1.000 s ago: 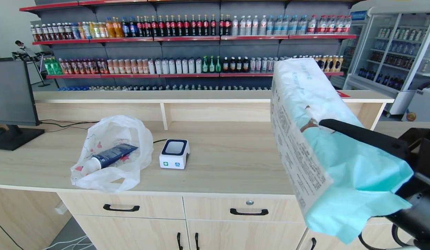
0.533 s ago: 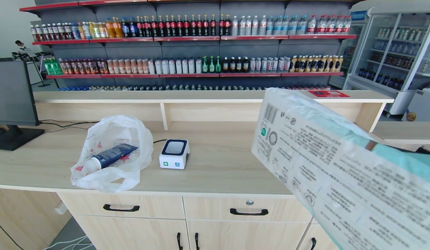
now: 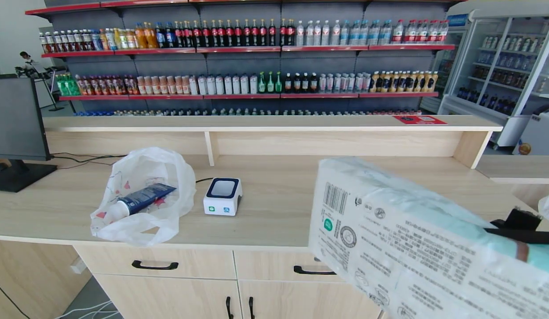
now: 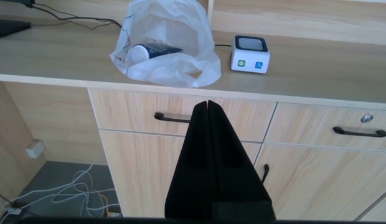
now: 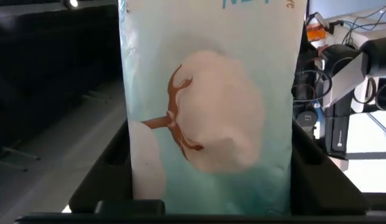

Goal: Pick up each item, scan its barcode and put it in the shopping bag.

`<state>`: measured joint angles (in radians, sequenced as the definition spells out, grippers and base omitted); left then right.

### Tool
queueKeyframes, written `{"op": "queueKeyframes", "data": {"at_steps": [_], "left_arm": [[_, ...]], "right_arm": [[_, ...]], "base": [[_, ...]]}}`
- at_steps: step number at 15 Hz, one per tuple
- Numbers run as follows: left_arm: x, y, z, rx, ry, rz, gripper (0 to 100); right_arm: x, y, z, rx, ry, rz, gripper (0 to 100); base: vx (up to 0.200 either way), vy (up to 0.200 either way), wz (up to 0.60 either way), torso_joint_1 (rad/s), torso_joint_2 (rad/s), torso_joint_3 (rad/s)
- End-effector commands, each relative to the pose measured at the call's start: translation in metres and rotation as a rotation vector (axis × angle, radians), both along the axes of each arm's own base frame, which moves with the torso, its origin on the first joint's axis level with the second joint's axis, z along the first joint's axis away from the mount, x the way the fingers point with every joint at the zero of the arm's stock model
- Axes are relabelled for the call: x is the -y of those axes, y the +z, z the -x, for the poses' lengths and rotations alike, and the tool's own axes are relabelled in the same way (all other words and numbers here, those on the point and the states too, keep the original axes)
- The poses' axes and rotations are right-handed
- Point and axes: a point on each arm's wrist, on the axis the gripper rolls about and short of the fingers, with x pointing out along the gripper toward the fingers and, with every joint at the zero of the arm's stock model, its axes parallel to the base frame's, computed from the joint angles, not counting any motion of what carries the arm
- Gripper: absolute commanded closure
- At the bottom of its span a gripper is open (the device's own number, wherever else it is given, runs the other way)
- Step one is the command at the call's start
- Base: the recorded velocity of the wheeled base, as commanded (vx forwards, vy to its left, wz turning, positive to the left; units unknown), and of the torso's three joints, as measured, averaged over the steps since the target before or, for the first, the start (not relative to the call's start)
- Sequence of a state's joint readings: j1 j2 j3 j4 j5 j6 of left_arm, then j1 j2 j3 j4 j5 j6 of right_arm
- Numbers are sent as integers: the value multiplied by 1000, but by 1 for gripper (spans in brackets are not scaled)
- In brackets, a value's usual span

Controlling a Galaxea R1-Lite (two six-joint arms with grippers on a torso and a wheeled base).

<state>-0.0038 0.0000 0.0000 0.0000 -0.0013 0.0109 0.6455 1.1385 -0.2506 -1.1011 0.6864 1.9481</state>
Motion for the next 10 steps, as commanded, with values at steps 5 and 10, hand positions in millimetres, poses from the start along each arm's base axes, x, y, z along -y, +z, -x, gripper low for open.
{"op": "queueKeyframes", "data": {"at_steps": [5, 10], "left_arm": [[0, 0, 0, 0, -1, -1, 100], [0, 0, 0, 0, -3, -1, 100]], "right_arm": [[-4, -4, -7, -85, 73, 17, 100], [0, 3, -1, -135, 157, -8, 100]], "base": [[0, 0, 0, 0, 0, 0], [0, 0, 0, 0, 0, 0]]}}
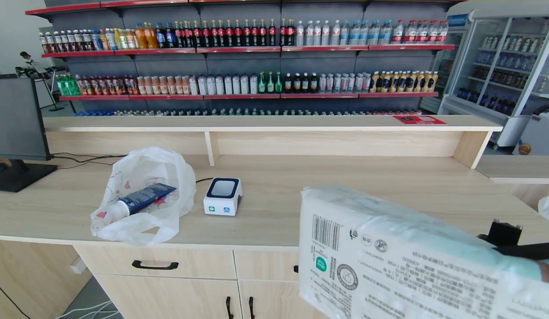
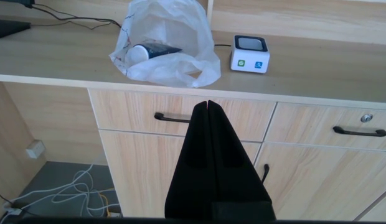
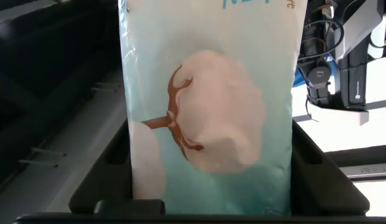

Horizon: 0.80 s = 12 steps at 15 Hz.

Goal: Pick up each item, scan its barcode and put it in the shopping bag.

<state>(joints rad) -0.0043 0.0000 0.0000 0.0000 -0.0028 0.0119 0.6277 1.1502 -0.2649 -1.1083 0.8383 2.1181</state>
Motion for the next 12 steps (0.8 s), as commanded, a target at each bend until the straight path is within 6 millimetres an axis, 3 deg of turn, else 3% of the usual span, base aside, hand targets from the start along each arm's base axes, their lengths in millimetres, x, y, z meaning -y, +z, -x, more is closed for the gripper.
{"op": "queueKeyframes", "data": {"at_steps": [1, 6, 12], "left_arm": [[0, 0, 0, 0, -1, 0, 100], [0, 0, 0, 0, -1, 0, 100], [0, 0, 0, 0, -1, -2, 100]], "right_arm": [[2, 0, 2, 0, 1, -3, 100], [12, 6, 16, 7, 21, -42, 100], [23, 2, 19, 16, -44, -48, 100]], "base": [[0, 0, 0, 0, 0, 0], [0, 0, 0, 0, 0, 0], [0, 0, 0, 0, 0, 0]]}}
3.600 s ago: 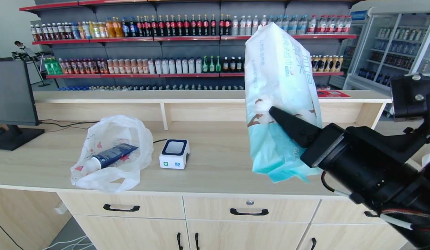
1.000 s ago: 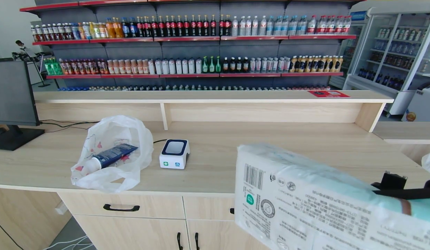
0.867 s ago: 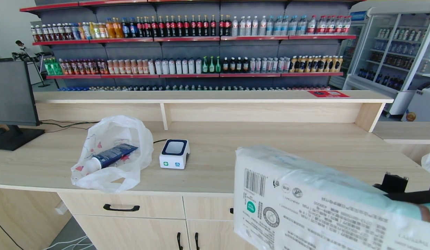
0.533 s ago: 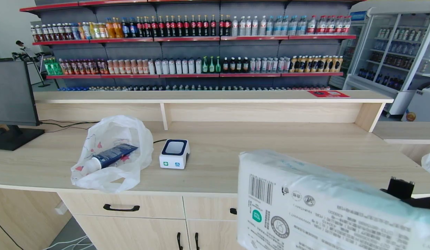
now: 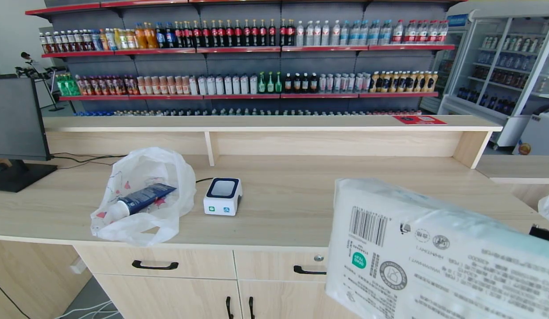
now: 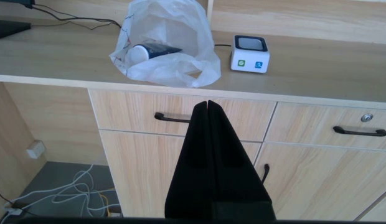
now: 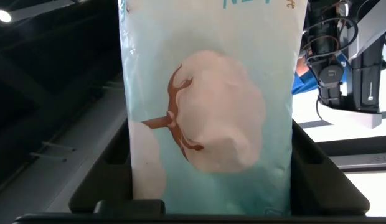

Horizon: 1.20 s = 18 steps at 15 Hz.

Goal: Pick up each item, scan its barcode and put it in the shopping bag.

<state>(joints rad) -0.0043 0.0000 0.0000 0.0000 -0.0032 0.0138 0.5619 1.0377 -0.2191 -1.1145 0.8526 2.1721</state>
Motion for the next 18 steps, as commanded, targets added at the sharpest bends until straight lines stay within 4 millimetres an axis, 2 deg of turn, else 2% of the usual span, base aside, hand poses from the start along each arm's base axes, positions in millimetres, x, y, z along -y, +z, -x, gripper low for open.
{"op": "queueKeyframes", "data": {"at_steps": [1, 10, 13, 15, 16, 18], "left_arm": [[0, 0, 0, 0, 0, 0, 100], [0, 0, 0, 0, 0, 0, 100], [0, 0, 0, 0, 0, 0, 100], [0, 0, 0, 0, 0, 0, 100], [0, 0, 0, 0, 0, 0, 100], [0, 0, 0, 0, 0, 2, 100]], "right_arm": [[3, 0, 4, 9, -2, -6, 100], [2, -1, 3, 26, -5, 1, 100], [1, -3, -19, 168, -120, 38, 100], [3, -1, -23, 180, -151, 34, 100], [8, -1, -37, 271, -246, 59, 100], [11, -7, -46, 387, -305, 105, 100]], "base": [[0, 0, 0, 0, 0, 0], [0, 0, 0, 0, 0, 0], [0, 0, 0, 0, 0, 0], [0, 0, 0, 0, 0, 0], [0, 0, 0, 0, 0, 0], [0, 0, 0, 0, 0, 0]]}}
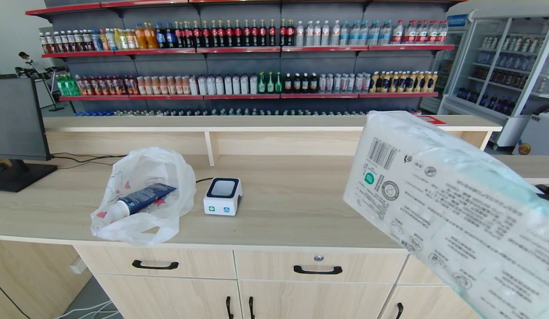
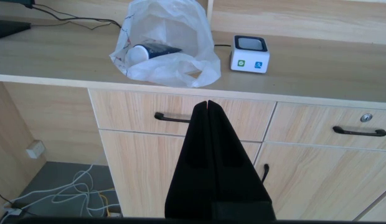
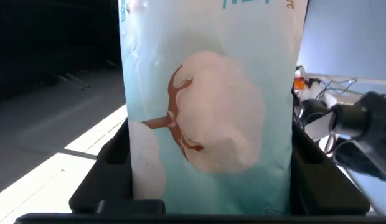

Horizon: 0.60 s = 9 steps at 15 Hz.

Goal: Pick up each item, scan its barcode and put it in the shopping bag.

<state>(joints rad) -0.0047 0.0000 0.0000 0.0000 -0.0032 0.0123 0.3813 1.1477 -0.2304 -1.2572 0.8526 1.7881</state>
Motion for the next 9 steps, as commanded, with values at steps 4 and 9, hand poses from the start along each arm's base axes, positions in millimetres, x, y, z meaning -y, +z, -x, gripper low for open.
{"op": "queueKeyframes", "data": {"at_steps": [4, 9], "left_arm": [[0, 0, 0, 0, 0, 0, 100], [0, 0, 0, 0, 2, 6, 100]], "right_arm": [[3, -1, -48, 238, -182, 132, 100], [-2, -11, -91, 730, -333, 396, 100]], "base": [[0, 0, 0, 0, 0, 0], [0, 0, 0, 0, 0, 0]]}}
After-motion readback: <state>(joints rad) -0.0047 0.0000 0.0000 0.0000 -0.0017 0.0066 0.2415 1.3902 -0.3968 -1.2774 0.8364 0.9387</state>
